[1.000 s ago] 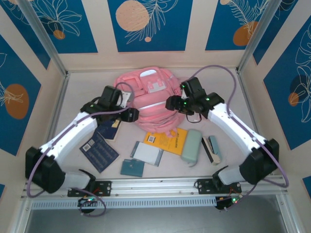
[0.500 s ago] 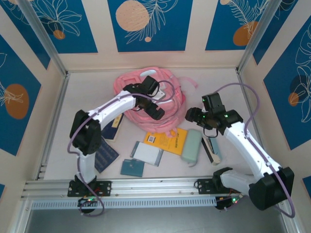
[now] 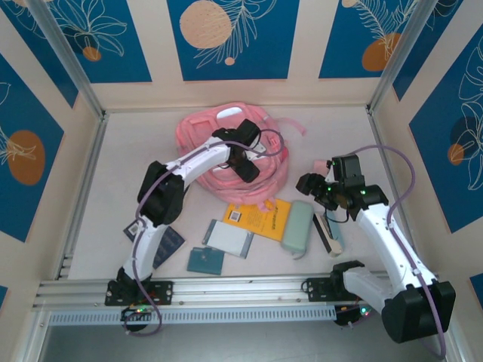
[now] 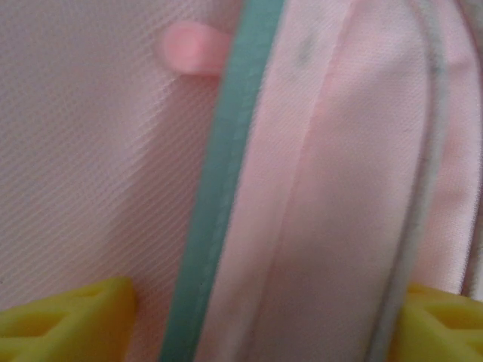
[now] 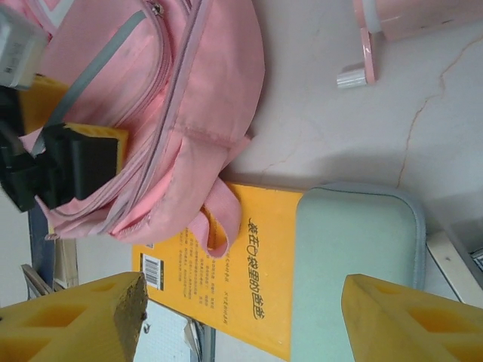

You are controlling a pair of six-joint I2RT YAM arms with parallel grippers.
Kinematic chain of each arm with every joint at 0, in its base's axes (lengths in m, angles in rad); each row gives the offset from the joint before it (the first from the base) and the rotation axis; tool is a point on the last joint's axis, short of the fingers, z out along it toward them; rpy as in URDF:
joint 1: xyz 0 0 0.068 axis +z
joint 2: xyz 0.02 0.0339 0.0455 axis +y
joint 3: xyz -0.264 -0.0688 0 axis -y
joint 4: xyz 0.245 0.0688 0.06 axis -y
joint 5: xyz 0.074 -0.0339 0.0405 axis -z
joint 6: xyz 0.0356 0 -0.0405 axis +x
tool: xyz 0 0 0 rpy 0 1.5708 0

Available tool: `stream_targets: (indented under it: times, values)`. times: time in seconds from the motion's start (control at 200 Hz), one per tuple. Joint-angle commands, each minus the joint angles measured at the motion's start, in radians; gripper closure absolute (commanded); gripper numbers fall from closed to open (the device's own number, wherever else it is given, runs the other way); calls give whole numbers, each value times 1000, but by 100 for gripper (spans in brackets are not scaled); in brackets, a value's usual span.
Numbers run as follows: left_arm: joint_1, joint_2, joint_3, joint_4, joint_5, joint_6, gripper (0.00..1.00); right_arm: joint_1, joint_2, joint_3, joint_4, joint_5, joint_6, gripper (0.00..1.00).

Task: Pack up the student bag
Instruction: Open the student bag at the center of the table.

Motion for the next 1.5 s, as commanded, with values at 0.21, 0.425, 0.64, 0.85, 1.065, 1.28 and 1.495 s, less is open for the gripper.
stream_targets:
  times: [0.21,0.425,0.64,0.85,1.065,1.28,1.495]
  values:
    - [52,-39,50,-14,-10,-63,100,-14,-37,-34,54,-72,22,34]
    - [120,-180,100,20,13,-142,100,-14,-48,-36,65,-117,31,35]
    - [170,-322,125,36,-134,-123,100,24,-47,-18,28,-76,50,36]
    - [184,-493,79,67,-236,-108,100,87,-30,-5,-22,-16,60,36]
    - [183,-600,90,3,-247,-153,100,173,57,44,-160,154,116,36]
    - [169,-683,30,-48,-236,-184,100,229,149,48,-236,222,183,1]
    - [111,-768,-3,-69,-431,-160,100,267,205,16,-220,222,222,1]
